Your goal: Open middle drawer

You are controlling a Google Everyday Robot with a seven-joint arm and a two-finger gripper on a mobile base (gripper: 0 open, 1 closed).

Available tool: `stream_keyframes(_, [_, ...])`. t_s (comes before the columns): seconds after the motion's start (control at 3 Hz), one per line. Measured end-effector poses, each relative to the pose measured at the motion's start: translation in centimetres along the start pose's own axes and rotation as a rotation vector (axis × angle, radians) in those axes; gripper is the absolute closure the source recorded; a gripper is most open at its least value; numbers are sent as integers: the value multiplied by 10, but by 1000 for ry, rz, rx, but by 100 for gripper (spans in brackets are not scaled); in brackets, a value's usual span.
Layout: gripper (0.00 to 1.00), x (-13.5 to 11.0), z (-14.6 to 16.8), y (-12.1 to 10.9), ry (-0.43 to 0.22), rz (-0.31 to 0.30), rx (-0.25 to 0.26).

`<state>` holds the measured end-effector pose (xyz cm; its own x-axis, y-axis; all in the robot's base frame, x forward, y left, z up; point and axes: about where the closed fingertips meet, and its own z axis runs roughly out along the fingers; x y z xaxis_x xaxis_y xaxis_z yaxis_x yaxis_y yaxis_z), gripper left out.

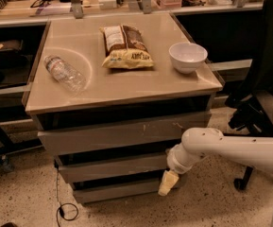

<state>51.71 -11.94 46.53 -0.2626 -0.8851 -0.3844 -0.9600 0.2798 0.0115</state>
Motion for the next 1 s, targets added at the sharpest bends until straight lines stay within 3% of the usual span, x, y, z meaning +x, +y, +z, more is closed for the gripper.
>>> stream_keyframes(0.67, [0, -5, 20, -31, -36, -16, 25])
stream_keyframes(1.0, [0, -8, 31, -36, -39, -24, 20])
